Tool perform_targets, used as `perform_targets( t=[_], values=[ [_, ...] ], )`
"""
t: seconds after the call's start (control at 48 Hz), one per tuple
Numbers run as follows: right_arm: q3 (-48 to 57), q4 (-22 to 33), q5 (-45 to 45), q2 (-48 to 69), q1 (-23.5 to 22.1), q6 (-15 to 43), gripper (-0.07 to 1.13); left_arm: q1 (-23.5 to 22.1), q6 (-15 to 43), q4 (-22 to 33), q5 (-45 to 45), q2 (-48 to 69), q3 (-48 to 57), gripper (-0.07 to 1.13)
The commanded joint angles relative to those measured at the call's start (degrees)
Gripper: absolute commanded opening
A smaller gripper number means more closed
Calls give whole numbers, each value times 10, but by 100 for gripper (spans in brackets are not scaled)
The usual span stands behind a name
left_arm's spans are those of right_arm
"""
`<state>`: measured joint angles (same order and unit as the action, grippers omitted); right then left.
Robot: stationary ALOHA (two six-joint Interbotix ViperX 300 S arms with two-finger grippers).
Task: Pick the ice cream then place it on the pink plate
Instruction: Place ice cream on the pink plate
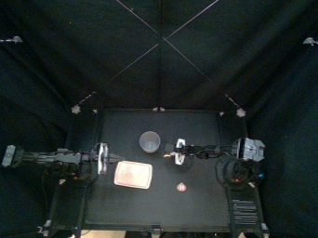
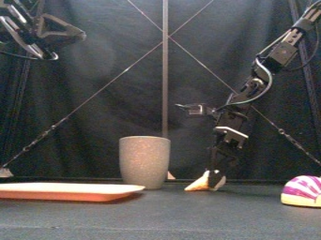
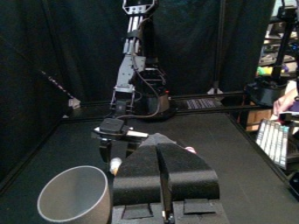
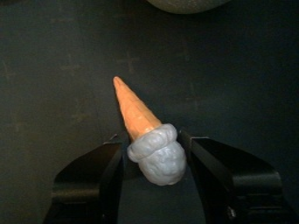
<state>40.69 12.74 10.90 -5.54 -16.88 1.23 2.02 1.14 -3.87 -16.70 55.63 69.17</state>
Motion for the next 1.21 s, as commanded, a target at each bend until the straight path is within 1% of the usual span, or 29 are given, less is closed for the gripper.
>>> perform_targets(
  t=[0.021, 0.083, 0.125, 0.25, 0.375, 0.479, 0.583, 0.792, 0.938, 1.062, 1.146, 1.208],
  values=[
    [-11, -11, -1, 11, 2, 2, 66, 2, 1, 1, -3, -2, -8, -4],
    [-13, -20, 2, 14, 3, 3, 62, 2, 1, 1, -3, -2, -8, -4],
    [-18, -27, 5, 20, 11, 2, 62, 2, 1, 1, -3, -2, -8, -4],
    [-47, -37, 20, 38, 56, 2, 62, 2, 1, 1, -3, -2, -8, -4],
    [-103, -52, 27, 39, 101, 4, 62, 2, 1, 1, -3, -2, -8, -4],
    [-147, -70, 32, 25, 126, 3, 62, 2, 1, 0, -3, -2, -8, -4],
    [-193, -74, 33, -5, 148, 2, 62, 2, 1, 1, -3, -1, -8, -4],
    [-298, -76, 28, -98, 156, 2, 62, 3, 1, 1, -3, 5, -6, -4],
    [-381, -76, 48, -162, 163, 2, 63, 2, 1, 0, -3, 11, -3, -4],
    [-422, -80, 61, -192, 170, 0, 64, 2, 1, 1, -3, 18, 0, -4],
    [-433, -81, 61, -199, 175, 0, 68, 2, 1, 1, -3, 21, 1, -4],
    [-432, -81, 61, -200, 178, 0, 73, 2, 1, 1, -3, 21, 1, -4]
  ],
)
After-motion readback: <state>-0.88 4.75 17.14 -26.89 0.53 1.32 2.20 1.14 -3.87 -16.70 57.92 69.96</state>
